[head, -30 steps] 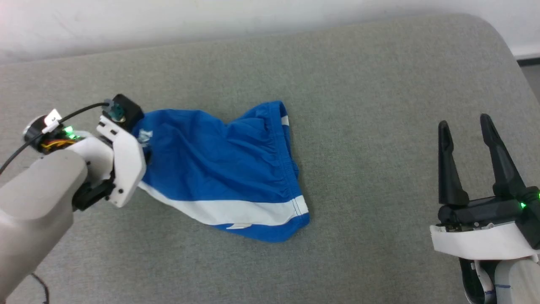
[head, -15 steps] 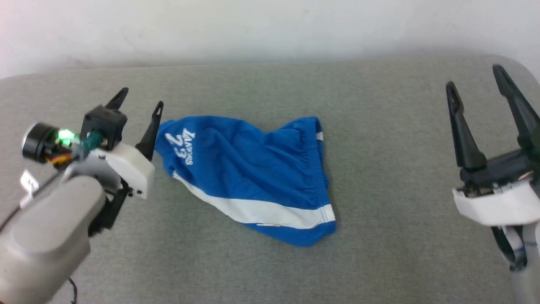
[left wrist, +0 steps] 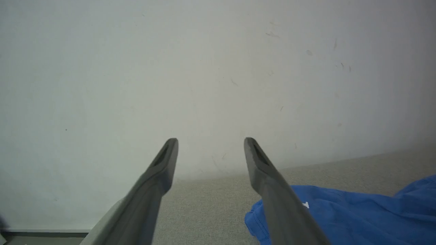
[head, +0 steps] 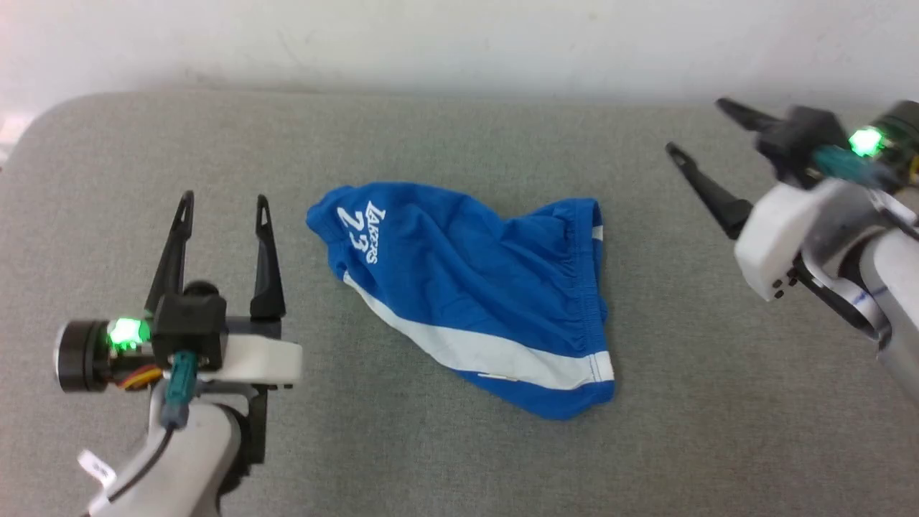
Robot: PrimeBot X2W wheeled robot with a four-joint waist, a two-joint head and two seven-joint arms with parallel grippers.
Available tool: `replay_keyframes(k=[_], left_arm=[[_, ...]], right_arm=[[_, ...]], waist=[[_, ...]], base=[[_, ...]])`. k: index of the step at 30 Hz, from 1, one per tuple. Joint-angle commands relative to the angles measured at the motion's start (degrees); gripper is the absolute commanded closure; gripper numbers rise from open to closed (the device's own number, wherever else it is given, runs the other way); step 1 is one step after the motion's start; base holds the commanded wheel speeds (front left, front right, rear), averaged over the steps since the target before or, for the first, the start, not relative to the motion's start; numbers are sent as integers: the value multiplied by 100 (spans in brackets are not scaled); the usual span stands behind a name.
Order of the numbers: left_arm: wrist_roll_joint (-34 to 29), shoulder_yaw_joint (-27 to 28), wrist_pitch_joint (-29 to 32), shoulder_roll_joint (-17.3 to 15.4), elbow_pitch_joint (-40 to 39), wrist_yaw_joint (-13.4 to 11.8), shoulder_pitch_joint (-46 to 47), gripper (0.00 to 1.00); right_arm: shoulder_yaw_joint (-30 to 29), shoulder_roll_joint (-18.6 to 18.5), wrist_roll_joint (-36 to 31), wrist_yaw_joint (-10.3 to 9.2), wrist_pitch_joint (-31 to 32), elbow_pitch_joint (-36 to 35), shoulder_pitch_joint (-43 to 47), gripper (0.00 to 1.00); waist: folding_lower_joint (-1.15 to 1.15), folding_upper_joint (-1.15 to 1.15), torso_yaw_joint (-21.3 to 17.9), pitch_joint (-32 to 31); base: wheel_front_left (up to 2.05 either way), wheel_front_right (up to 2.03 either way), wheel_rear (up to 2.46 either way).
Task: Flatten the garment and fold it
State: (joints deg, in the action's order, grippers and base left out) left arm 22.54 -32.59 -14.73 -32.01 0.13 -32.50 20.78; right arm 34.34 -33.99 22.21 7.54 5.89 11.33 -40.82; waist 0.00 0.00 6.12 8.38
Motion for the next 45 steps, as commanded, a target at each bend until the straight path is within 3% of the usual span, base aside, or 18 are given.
replay_keyframes(k=[1,6,12,20,29,30,31,38,45], left_arm=[[-168,189,-26,152,-88,-28,-187,0],[-640,813,-26,743,-216,206,-648,0],[-1163,1182,-27,1430,-271,630,-743,0],[-1641,1527,-27,2024,-281,1079,-623,0],[-1901,1860,-27,2359,-221,1416,-567,0],[-1919,1906,-27,2367,-207,1438,-581,0],[-1937,1947,-27,2373,-190,1459,-598,0],[-2040,2149,-27,2366,-165,1600,-753,0],[-2113,2219,-27,2371,-191,1699,-851,0]], right_arm=[[365,-99,274,-5,310,64,-268,0],[2012,-458,1521,-5,1850,216,-1316,0],[3027,-483,2369,-5,2828,632,-2326,0],[3489,-136,2836,-5,2577,1636,-2792,0],[3867,121,2946,-5,2273,2178,-2380,0],[3876,107,2913,-5,2169,2139,-2390,32],[3883,77,2862,-5,2012,2089,-2423,100],[3884,-459,3062,-5,704,1869,-2752,100],[3887,-1220,3505,-5,315,1852,-2660,100]], waist=[[0,0,94,164],[0,0,257,466],[0,0,574,944],[0,0,946,1463],[0,0,1013,1626],[0,0,973,1604],[0,0,930,1570],[0,0,617,1224],[0,0,455,1091]], base=[[0,0,0],[0,0,0],[0,0,0],[0,0,0],[0,0,0],[0,0,0],[0,0,0],[0,0,0],[0,0,0]])
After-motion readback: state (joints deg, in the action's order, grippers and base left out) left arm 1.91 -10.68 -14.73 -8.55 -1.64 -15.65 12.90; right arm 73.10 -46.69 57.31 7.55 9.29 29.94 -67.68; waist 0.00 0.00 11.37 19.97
